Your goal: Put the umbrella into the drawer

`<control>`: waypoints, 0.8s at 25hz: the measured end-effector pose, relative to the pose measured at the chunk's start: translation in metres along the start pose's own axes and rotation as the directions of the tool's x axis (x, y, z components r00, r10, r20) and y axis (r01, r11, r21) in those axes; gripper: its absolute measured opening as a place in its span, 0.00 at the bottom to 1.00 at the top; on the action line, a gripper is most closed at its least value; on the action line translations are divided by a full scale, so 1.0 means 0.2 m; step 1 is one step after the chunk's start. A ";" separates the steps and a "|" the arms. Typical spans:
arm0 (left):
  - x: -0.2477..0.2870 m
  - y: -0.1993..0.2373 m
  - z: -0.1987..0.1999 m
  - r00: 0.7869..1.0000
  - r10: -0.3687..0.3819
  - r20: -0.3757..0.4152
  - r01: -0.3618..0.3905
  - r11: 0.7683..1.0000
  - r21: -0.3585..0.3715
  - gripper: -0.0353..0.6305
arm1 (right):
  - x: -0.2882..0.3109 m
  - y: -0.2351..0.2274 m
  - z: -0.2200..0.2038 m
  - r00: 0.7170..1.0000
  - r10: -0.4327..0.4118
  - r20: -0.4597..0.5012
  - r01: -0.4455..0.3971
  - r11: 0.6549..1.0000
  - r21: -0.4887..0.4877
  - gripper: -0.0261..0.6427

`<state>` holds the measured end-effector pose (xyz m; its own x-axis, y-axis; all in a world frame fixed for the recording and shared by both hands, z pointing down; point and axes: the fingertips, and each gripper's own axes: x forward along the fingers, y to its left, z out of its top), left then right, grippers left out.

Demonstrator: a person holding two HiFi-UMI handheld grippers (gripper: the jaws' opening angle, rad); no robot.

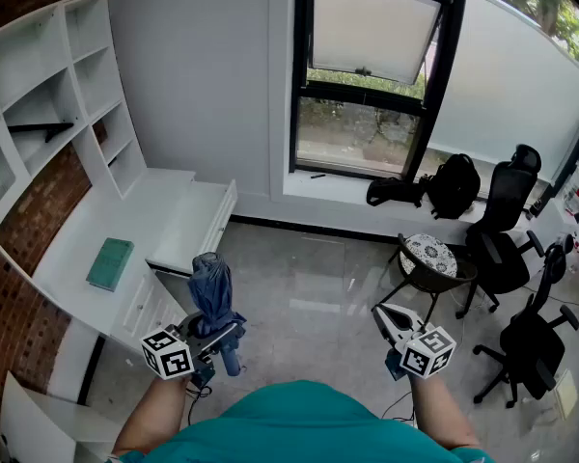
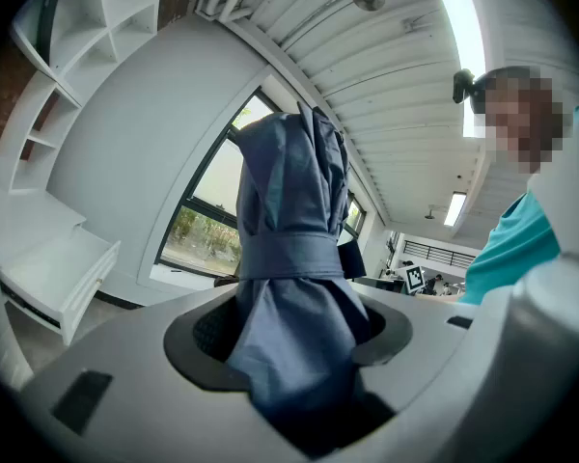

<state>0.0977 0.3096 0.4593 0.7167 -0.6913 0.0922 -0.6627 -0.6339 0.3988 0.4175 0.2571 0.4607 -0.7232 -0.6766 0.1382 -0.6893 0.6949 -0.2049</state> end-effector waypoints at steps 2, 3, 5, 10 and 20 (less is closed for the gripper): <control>0.02 -0.03 0.00 1.000 0.002 0.000 -0.002 1.000 0.004 0.45 | -0.03 -0.02 0.01 1.000 0.003 0.003 -0.003 1.000 0.000 0.07; 0.03 -0.05 0.00 1.000 0.004 0.000 -0.004 1.000 0.004 0.45 | -0.05 -0.03 0.01 1.000 0.004 0.004 -0.004 1.000 0.000 0.07; 0.06 -0.09 -0.01 1.000 0.008 0.001 -0.008 1.000 0.005 0.45 | -0.09 -0.05 0.01 1.000 0.005 0.005 -0.005 1.000 0.001 0.07; 0.14 -0.20 -0.04 1.000 0.006 0.012 -0.007 1.000 0.004 0.45 | -0.20 -0.13 0.01 1.000 0.011 -0.004 -0.011 1.000 -0.005 0.07; 0.29 -0.34 -0.11 0.999 0.015 0.030 -0.015 1.000 -0.018 0.45 | -0.37 -0.25 0.01 0.999 0.024 -0.026 -0.025 0.999 -0.042 0.07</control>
<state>0.1897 0.3196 0.4574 0.6997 -0.7109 0.0710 -0.6690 -0.6172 0.4141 0.5059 0.2728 0.4588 -0.7406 -0.6529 0.1587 -0.6719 0.7214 -0.1676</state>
